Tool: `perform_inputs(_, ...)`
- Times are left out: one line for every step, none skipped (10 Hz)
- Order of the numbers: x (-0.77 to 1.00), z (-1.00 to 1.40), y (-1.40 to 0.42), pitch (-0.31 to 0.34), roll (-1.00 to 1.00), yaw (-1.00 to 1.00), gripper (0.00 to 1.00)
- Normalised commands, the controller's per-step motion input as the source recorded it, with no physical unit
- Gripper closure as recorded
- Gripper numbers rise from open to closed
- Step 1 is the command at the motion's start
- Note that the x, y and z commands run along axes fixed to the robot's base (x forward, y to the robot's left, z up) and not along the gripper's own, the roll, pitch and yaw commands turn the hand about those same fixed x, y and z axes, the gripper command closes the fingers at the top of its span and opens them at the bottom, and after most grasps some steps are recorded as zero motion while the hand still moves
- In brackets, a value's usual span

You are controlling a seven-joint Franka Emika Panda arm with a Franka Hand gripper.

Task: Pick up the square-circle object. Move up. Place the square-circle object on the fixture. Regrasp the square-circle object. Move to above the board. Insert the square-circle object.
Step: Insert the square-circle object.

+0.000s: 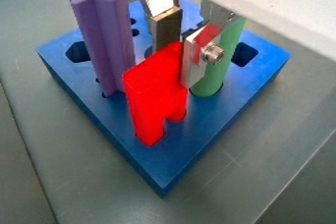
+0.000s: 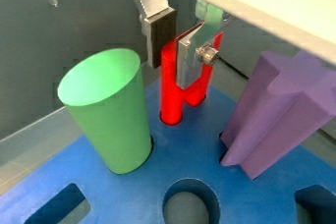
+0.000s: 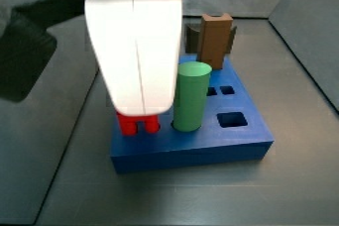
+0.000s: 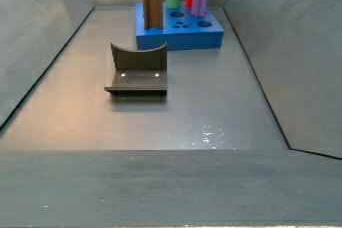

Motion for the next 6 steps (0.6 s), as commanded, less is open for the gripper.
perform_inputs(-0.03,0.00,0.06,0.000,0.00,0.00,1.00)
perform_inputs(0.16,-0.62,0.13,0.000,0.01,0.00,1.00)
perform_inputs(0.04,-1.00,0.27,-0.091,0.00,0.02,1.00)
perform_inputs(0.00,-1.00,0.23,-0.079,0.04,0.08,1.00)
perform_inputs(0.00,-0.97,0.12,-0.099,0.13,0.16,1.00)
perform_inputs(-0.01,-0.88,0.03,-0.114,0.18,0.22,1.00)
